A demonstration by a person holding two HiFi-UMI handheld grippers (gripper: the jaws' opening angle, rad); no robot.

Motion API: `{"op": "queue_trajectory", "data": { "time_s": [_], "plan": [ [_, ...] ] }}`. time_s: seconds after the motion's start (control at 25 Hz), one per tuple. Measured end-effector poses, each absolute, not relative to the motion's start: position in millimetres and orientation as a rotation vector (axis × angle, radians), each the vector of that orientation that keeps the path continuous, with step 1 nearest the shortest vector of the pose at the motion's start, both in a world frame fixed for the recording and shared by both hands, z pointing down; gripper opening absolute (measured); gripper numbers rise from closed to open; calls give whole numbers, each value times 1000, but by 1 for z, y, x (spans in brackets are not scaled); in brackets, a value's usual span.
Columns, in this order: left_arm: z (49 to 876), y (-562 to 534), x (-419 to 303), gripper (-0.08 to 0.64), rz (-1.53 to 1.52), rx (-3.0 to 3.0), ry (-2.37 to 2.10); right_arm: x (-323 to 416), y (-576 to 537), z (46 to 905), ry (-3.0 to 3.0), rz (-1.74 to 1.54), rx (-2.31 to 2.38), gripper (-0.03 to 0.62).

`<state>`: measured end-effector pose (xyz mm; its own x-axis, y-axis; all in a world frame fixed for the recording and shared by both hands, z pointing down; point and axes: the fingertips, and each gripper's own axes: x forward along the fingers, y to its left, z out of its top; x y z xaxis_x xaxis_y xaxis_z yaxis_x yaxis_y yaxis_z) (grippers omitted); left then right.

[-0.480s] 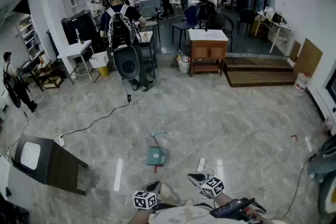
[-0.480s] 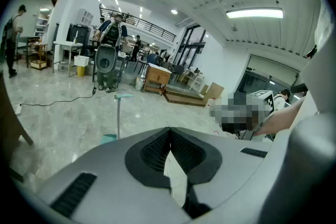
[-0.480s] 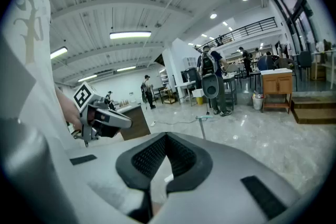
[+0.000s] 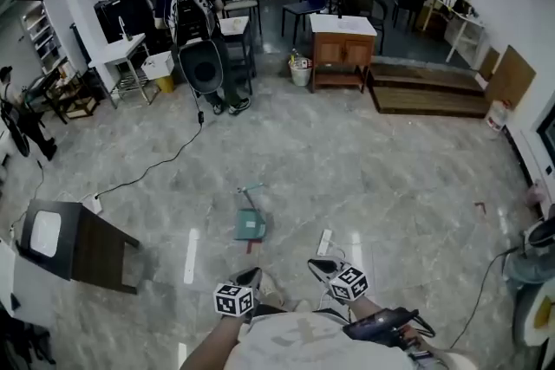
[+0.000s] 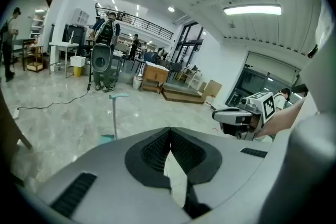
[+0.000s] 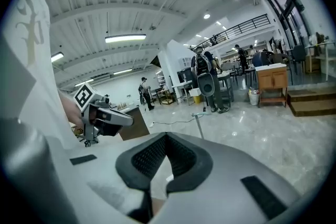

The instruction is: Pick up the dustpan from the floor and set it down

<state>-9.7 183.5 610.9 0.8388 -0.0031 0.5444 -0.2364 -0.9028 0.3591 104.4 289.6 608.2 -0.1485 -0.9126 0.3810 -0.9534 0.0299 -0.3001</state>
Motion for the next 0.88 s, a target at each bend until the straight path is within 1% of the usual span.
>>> {"op": "queue_trajectory", "data": {
  "time_s": [0.6,0.88],
  "plan": [
    [621,178,6,12,816,2567,-125,135,294,620,-2064,856,2044,17],
    [616,149,35,12,827,2593,-96,153,273,622,-2031,894,2053,16]
  ]
}}
